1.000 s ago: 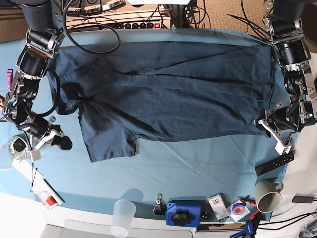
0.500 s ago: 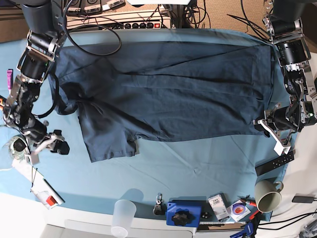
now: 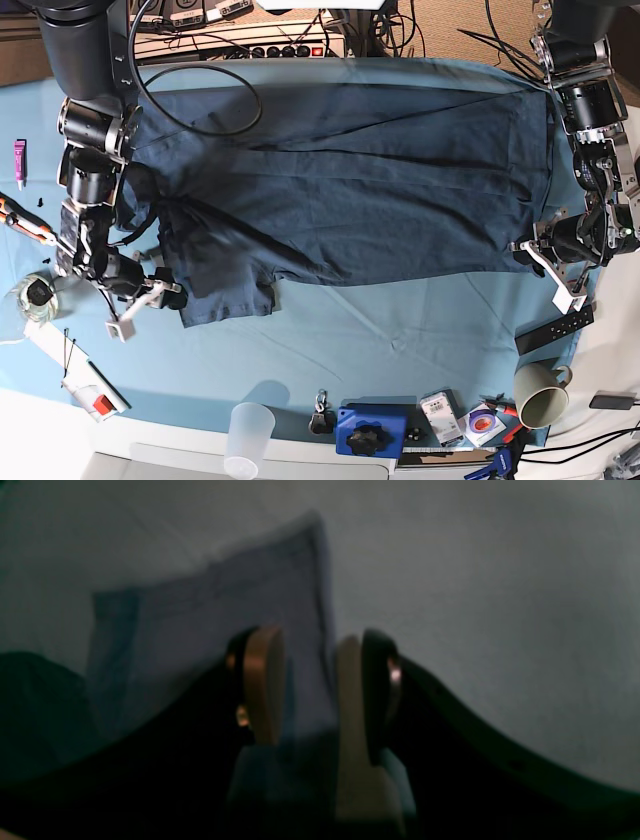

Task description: Fold the T-shirt properly

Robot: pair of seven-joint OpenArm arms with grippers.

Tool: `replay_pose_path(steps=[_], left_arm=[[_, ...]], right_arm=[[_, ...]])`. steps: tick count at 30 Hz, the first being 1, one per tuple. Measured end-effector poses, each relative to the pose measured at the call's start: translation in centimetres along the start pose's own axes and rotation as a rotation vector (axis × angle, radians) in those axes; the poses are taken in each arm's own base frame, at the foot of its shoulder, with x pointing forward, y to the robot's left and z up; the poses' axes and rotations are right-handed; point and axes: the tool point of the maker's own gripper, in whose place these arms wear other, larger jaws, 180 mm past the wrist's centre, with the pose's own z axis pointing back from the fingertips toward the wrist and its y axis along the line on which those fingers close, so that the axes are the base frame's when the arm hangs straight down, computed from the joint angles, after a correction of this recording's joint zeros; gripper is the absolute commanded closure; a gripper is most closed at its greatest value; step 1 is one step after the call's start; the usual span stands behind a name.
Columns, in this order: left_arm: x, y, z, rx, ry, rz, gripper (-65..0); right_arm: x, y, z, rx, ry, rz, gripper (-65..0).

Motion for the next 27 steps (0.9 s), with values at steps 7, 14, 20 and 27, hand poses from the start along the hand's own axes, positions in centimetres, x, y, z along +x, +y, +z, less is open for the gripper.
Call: replay_pose_path(steps=[7,14,20,27], left_arm=[[0.2,-0.5,0.0,-0.026,-0.010,0.007,0.0],[0.2,-0.5,0.0,-0.027,-0.010,0.008,0.0],[0.2,-0.4,0.0,-0.024,-0.010,0.006,0.0],[0.2,-0.4,0.0,-0.023,-0.009,0.006,0.0]], right_arm=[[0.0,1.9,-1.8,-0.007,0.022,0.057,-23.3],[-0.7,3.4,-2.8,0.022,0.051,0.052,-3.4],[-1.6,3.1,-2.1,0.001,0.142,-0.010,0.0],[-0.5,1.4,0.1,-0.075,0.159,0.018,0.0]])
